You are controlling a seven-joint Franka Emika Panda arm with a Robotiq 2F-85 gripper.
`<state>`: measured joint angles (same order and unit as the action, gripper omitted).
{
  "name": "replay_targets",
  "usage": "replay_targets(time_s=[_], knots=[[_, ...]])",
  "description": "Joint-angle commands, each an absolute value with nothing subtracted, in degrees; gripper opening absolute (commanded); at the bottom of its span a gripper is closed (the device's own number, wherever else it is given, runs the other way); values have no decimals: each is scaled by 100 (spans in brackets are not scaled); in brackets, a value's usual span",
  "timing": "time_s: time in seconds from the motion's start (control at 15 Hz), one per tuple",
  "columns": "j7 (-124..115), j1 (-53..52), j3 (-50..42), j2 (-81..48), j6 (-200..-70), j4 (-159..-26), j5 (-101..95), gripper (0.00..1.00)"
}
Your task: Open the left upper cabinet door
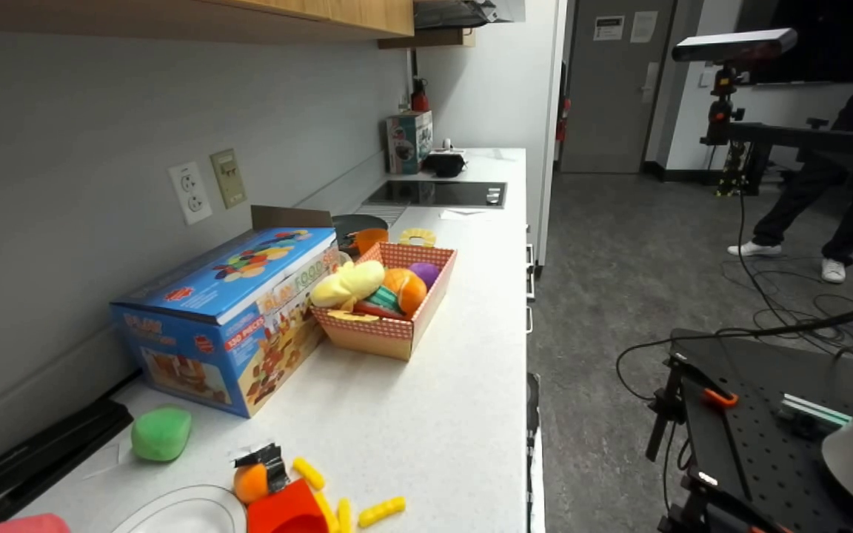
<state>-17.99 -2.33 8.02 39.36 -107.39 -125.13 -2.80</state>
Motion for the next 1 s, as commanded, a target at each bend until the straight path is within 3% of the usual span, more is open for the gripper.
replay_targets(time_s=[0.0,0.33,0.93], knots=[[-926,-265,319,3312,-9957,-11368,-27,100],[596,-490,-381,2420,-9741,-10419,870,100],[384,-261,-215,2315,-9985,-10472,762,100]])
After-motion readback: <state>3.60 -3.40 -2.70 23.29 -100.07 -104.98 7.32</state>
